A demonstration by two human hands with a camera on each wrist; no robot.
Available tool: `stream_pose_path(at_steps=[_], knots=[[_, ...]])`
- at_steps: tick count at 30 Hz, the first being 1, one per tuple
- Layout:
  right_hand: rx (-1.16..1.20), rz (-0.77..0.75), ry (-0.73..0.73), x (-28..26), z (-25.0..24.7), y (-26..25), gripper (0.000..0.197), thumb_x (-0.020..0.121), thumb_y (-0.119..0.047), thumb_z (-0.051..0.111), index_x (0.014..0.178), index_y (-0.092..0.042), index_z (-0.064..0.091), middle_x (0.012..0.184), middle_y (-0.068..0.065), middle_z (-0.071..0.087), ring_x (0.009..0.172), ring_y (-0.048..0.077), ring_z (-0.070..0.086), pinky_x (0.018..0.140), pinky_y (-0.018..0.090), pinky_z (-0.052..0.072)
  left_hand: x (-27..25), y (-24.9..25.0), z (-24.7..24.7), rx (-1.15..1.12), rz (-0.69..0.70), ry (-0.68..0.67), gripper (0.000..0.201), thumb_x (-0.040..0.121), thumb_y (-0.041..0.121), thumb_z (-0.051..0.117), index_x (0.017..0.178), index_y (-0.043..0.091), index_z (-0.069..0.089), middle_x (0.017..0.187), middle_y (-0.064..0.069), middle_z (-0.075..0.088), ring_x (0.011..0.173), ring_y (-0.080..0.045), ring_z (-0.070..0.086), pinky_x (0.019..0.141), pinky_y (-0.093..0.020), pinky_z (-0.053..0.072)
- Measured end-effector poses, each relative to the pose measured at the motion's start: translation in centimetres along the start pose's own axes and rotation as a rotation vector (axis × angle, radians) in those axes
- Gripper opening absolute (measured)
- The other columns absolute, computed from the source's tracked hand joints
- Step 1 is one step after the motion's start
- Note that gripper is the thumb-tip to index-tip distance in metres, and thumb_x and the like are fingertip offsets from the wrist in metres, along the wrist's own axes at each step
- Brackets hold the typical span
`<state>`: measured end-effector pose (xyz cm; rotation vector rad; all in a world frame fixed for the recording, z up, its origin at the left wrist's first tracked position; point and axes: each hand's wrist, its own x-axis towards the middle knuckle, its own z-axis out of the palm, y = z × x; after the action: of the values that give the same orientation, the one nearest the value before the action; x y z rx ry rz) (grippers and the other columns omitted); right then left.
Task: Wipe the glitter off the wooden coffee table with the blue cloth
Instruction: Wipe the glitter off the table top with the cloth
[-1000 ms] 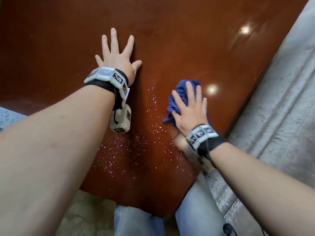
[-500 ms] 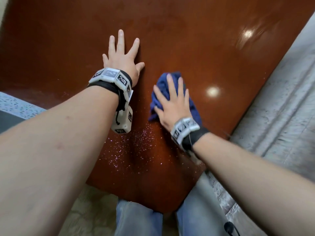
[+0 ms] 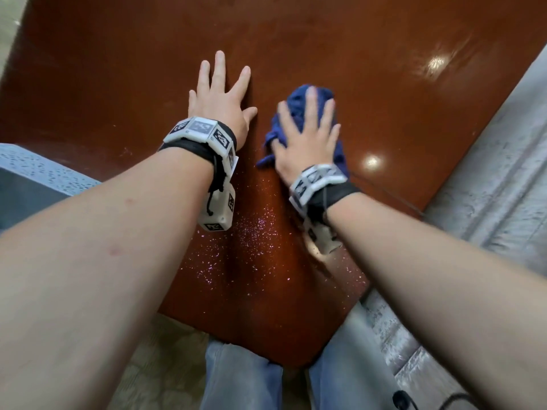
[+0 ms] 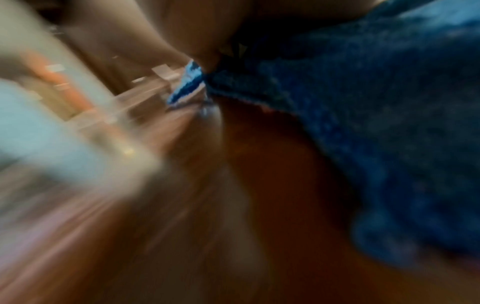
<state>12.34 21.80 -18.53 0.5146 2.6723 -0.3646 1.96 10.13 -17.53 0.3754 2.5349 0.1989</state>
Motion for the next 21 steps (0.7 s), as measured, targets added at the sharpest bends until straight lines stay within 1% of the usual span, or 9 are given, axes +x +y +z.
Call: stream_pose_path(at_steps=[3, 5, 7, 10, 12, 14, 16, 18, 21], knots=[[-0.048, -0.217, -0.119, -5.3, 1.6, -0.5, 0.065, 0.09, -0.045, 0.047, 0.147, -0.036, 0.019, 0.158, 0.007, -0.008, 0.142, 0.04, -0.009, 0.111, 0.059, 0.006, 0.0, 0.1, 0.0, -0.004, -0.005, -0.002, 0.063, 0.097, 0.042, 0.05, 0.151, 0.037, 0.019, 0.162, -0.001, -0.008, 0.149, -0.025, -0.006, 0.117, -0.053, 0.015], [-0.078, -0.232, -0.21, -7.9, 1.9, 2.2, 0.064, 0.092, -0.045, 0.045, 0.148, -0.038, 0.015, 0.158, 0.004, -0.011, 0.142, 0.037, -0.013, 0.112, 0.058, 0.003, -0.1, 0.2, -0.2, -0.01, -0.013, -0.007, 0.062, 0.097, 0.041, 0.05, 0.152, 0.037, 0.019, 0.162, -0.001, -0.009, 0.149, -0.025, -0.007, 0.117, -0.053, 0.014], [-0.062, -0.12, -0.216, -8.5, 1.1, 6.2, 0.065, 0.09, -0.043, 0.046, 0.147, -0.039, 0.017, 0.158, 0.003, -0.011, 0.143, 0.036, -0.012, 0.112, 0.057, 0.002, -0.1, 0.3, -0.3, -0.007, -0.02, -0.011, 0.062, 0.098, 0.04, 0.049, 0.152, 0.037, 0.019, 0.162, -0.001, -0.009, 0.148, -0.025, -0.007, 0.117, -0.053, 0.014], [0.018, 0.111, -0.062, -5.5, -0.9, 10.9, 0.062, 0.087, -0.037, 0.05, 0.145, -0.034, 0.028, 0.159, 0.008, -0.001, 0.143, 0.039, -0.002, 0.111, 0.059, 0.011, -0.1, 0.7, -0.2, -0.002, -0.038, -0.019, 0.063, 0.098, 0.041, 0.049, 0.152, 0.037, 0.018, 0.162, -0.002, -0.01, 0.148, -0.025, -0.008, 0.117, -0.055, 0.013], [0.062, 0.221, 0.023, -1.7, -2.1, 11.2, 0.063, 0.088, -0.036, 0.052, 0.146, -0.033, 0.028, 0.158, 0.009, 0.001, 0.143, 0.04, -0.001, 0.111, 0.059, 0.014, -0.1, 1.2, -0.1, 0.011, -0.065, -0.029, 0.064, 0.098, 0.043, 0.048, 0.152, 0.037, 0.016, 0.162, -0.002, -0.012, 0.148, -0.026, -0.01, 0.116, -0.056, 0.013], [0.063, 0.282, 0.06, 1.2, -2.6, 9.2, 0.064, 0.088, -0.039, 0.049, 0.147, -0.034, 0.025, 0.158, 0.009, -0.001, 0.142, 0.041, -0.002, 0.111, 0.058, 0.014, 0.0, 1.7, 0.0, 0.022, -0.095, -0.041, 0.066, 0.097, 0.047, 0.046, 0.153, 0.036, 0.012, 0.161, -0.003, -0.015, 0.148, -0.026, -0.012, 0.116, -0.056, 0.012], [0.051, 0.223, 0.055, 1.6, -2.1, 6.7, 0.064, 0.088, -0.041, 0.048, 0.147, -0.034, 0.024, 0.158, 0.01, -0.001, 0.142, 0.042, -0.003, 0.111, 0.059, 0.012, 0.1, 2.1, 0.2, 0.035, -0.118, -0.047, 0.069, 0.096, 0.05, 0.046, 0.153, 0.036, 0.009, 0.161, -0.004, -0.016, 0.148, -0.027, -0.012, 0.115, -0.057, 0.012], [0.016, 0.058, 0.0, -0.7, -0.9, 5.0, 0.064, 0.088, -0.042, 0.047, 0.147, -0.035, 0.022, 0.158, 0.01, -0.004, 0.142, 0.042, -0.005, 0.111, 0.058, 0.009, 0.1, 2.5, 0.2, 0.045, -0.147, -0.049, 0.073, 0.095, 0.054, 0.046, 0.153, 0.035, 0.007, 0.161, -0.005, -0.016, 0.148, -0.029, -0.012, 0.115, -0.058, 0.013], [-0.031, -0.095, -0.121, -5.7, 0.3, 6.7, 0.065, 0.091, -0.043, 0.044, 0.148, -0.036, 0.013, 0.158, 0.006, -0.011, 0.142, 0.039, -0.011, 0.113, 0.057, 0.007, 0.2, 4.4, 0.3, 0.038, -0.215, -0.045, 0.083, 0.091, 0.059, 0.049, 0.154, 0.028, 0.004, 0.16, -0.011, -0.016, 0.147, -0.034, -0.011, 0.115, -0.057, 0.014]])
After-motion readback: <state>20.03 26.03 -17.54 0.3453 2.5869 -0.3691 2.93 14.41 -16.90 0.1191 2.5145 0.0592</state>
